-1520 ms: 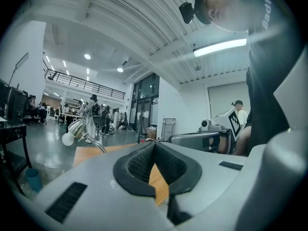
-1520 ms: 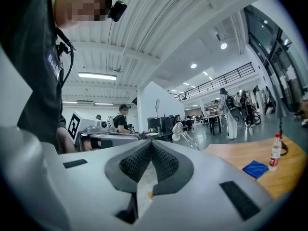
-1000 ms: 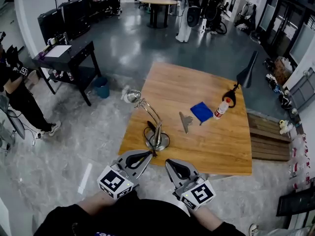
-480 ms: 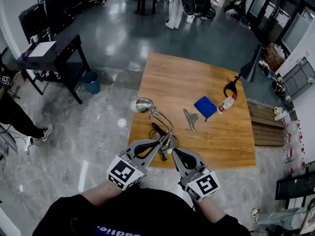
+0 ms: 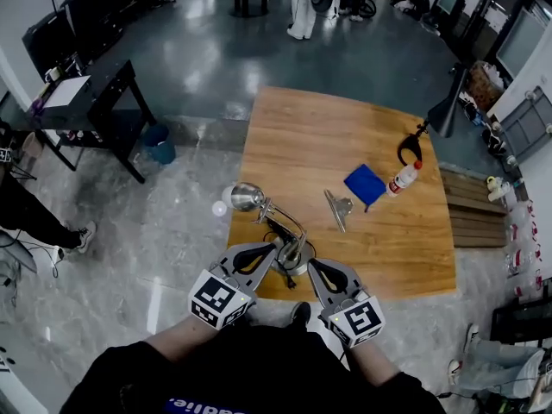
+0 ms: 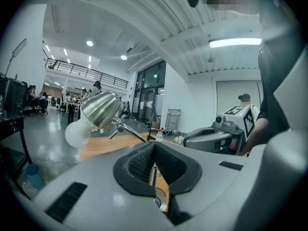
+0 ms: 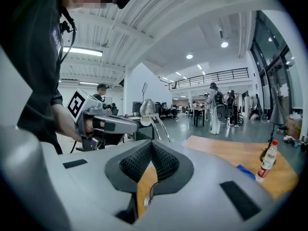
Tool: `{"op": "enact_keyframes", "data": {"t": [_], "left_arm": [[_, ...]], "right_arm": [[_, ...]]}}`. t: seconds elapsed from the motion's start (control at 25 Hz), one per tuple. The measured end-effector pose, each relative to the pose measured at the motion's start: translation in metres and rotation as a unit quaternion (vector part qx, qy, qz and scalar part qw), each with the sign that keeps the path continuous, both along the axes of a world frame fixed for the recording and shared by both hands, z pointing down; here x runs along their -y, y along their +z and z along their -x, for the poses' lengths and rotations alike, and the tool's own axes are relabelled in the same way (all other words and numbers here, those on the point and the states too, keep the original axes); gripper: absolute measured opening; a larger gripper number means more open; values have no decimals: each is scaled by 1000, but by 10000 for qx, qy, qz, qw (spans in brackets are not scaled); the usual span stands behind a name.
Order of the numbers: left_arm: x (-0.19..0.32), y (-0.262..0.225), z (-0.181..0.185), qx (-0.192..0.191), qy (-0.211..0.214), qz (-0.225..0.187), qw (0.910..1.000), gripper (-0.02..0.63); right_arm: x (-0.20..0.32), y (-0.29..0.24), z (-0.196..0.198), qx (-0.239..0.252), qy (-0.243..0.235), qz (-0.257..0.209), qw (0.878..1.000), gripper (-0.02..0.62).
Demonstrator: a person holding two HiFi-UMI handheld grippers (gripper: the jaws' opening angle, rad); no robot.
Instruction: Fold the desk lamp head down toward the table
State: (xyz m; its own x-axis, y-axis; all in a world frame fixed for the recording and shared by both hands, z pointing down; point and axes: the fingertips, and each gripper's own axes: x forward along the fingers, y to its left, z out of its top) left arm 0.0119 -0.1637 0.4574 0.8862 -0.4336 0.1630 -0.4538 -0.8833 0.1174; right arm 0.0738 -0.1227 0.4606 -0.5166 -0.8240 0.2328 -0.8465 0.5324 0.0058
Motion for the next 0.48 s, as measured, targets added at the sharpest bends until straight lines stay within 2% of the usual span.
{"op": "enact_keyframes", "data": {"t": [0.24,0.48], "left_arm": [[22,19,-9,202,-475,247,9984,9],[22,32,-18,272,-774,503,9954,11]], "right_arm": [[18,26,-25,-13,-340,194,9992,6],[29,46,-36,-107,-665,333,9972,9]]}}
